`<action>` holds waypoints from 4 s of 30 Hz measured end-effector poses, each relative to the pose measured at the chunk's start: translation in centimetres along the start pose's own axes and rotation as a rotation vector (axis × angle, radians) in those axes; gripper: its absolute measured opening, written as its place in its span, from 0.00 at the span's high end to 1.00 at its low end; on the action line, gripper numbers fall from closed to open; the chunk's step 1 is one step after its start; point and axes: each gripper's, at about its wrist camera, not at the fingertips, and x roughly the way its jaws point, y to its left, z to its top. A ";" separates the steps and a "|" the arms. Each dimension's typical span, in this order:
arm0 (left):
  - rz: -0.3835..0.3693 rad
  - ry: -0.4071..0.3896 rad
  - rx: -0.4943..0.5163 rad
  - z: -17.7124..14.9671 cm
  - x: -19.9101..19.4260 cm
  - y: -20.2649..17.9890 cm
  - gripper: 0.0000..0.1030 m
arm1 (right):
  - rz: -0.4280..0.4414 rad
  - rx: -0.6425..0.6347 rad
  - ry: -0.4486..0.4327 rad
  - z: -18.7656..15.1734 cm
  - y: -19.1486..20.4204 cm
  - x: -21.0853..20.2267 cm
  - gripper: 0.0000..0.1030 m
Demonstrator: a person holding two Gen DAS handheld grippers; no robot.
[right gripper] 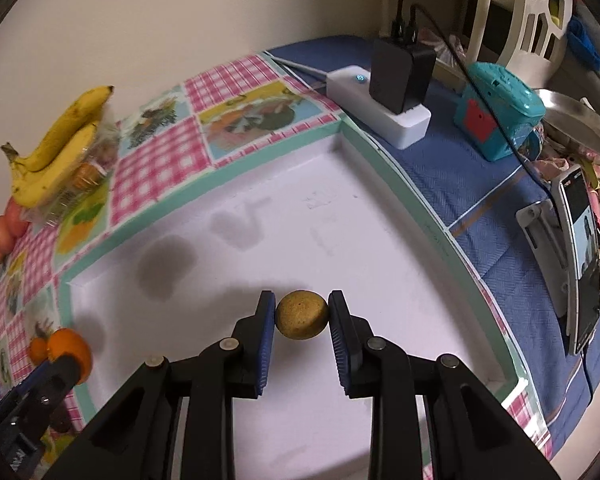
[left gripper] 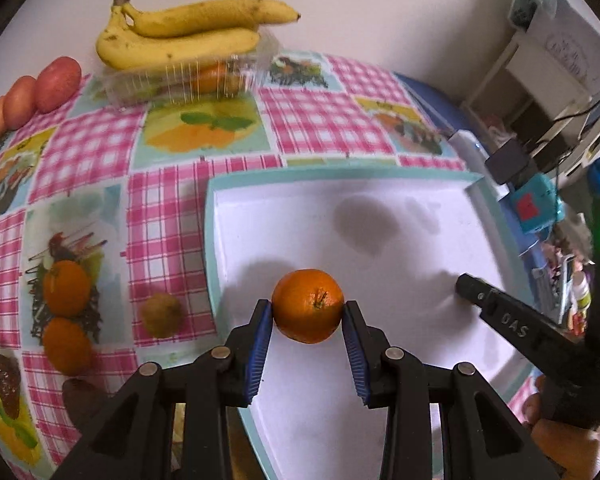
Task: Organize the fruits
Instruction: 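Lower the orange into the tray and open the left tool while the right tool releases the brown fruit there, then withdraw both tools from the tray toward the dark fruits on the table, then grasp the dark wrinkled passion fruit with the right tool while the left tool grasps a brown date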
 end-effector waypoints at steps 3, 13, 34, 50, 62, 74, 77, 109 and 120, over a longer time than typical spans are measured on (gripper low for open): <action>-0.016 -0.005 -0.011 0.2 0.0 0.3 0.63 | -0.007 -0.003 0.027 -0.3 -0.1 1.1 0.73; -0.009 -0.024 -0.016 -0.2 -1.8 0.1 0.47 | -0.032 -0.038 0.023 -0.4 0.2 1.2 0.72; 0.386 -0.248 -0.164 -6.5 -12.9 9.1 0.00 | 0.004 -0.119 -0.036 -4.7 2.3 -3.8 0.12; 0.497 -0.237 -0.322 -11.5 -17.4 13.8 0.00 | 0.122 -0.260 -0.081 -11.4 7.1 -8.5 0.11; 0.512 -0.298 -0.361 -13.8 -18.7 18.3 0.00 | 0.131 -0.360 -0.044 -15.2 10.8 -8.8 0.11; 0.358 -0.296 -0.419 -13.8 -18.2 20.9 0.00 | 0.280 -0.427 0.039 -16.3 15.4 -8.9 0.11; 0.333 -0.322 -0.399 -13.7 -18.6 20.4 0.00 | 0.316 -0.435 0.021 -16.3 16.1 -9.4 0.11; 0.240 -0.213 -0.418 -9.8 -10.0 21.7 0.36 | 0.357 -0.326 0.195 -14.6 15.4 -4.1 0.58; 0.208 -0.174 -0.420 -10.2 -9.3 22.2 0.63 | 0.380 -0.327 0.196 -14.7 15.4 -4.1 0.62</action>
